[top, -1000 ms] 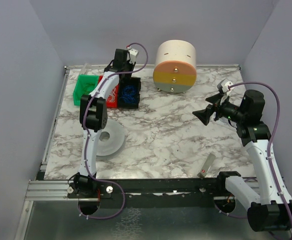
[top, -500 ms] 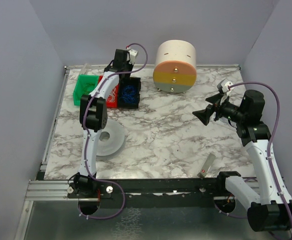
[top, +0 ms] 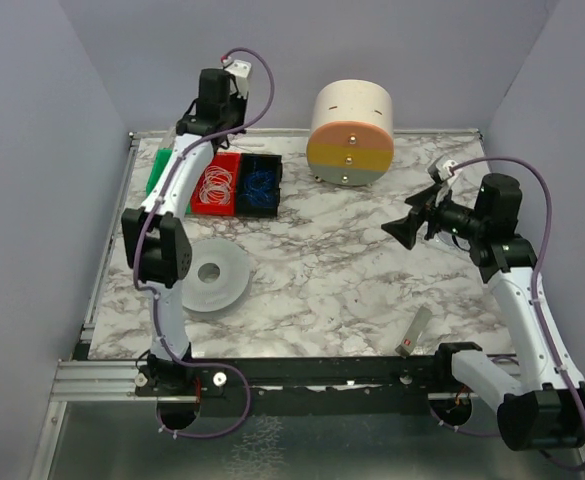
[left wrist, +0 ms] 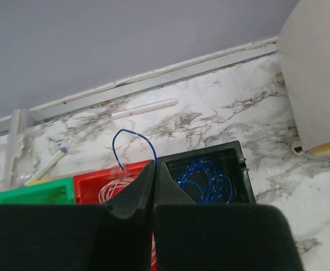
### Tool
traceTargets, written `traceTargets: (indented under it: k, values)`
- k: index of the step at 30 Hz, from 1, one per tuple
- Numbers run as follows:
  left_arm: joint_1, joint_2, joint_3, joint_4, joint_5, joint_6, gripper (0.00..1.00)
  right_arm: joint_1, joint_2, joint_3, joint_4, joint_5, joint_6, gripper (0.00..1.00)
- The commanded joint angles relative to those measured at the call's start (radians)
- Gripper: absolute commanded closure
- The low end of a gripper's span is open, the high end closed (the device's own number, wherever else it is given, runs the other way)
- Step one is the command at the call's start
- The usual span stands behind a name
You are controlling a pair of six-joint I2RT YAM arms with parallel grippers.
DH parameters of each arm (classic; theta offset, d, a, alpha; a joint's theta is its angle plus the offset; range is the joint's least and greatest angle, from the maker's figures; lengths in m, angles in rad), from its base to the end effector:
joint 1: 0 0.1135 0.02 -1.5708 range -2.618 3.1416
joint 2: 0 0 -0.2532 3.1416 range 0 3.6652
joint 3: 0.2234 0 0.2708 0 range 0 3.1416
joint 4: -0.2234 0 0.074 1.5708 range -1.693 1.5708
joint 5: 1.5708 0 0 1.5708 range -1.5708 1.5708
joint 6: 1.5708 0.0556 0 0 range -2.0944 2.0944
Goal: Wrap the cables
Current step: Pick up the cable from the storage box, then place the cable at the center of the board.
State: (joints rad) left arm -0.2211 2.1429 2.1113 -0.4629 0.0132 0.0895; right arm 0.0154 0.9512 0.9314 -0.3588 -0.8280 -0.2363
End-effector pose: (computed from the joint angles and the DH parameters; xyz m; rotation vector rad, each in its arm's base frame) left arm 0.5238 -0.1185 0.3165 0.3277 2.0405 -0.0947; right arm 0.2412 0.0447 0.3331 -0.7562 1.7138 0.6497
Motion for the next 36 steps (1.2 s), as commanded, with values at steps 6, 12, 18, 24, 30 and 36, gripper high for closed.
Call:
traceTargets:
  k: [6,12,18,24,30,36]
  values:
    - [0.058,-0.387,-0.332,0.02,-0.001,-0.06,1.0,0.295,0.279,0.249,-0.04,0.266,-0.063,0.0]
    - [0.126,-0.527,-0.424,0.021,0.026,-0.084,1.0,0.465,0.648,0.619,-0.127,0.421,-0.163,0.0]
    - [0.271,-0.638,-0.502,0.038,0.022,-0.131,1.0,0.562,1.008,0.964,-0.223,0.477,-0.207,0.0]
    - [0.443,-0.73,-0.591,0.091,0.179,-0.184,1.0,0.623,1.295,1.313,-0.315,0.492,-0.188,0.02]
    - [0.479,-0.771,-0.666,0.113,0.253,-0.202,1.0,0.697,1.391,1.337,-0.177,0.624,-0.244,0.0]
    - [0.486,-0.808,-0.725,0.154,0.297,-0.211,1.0,0.715,1.502,1.41,-0.105,0.679,-0.205,0.0]
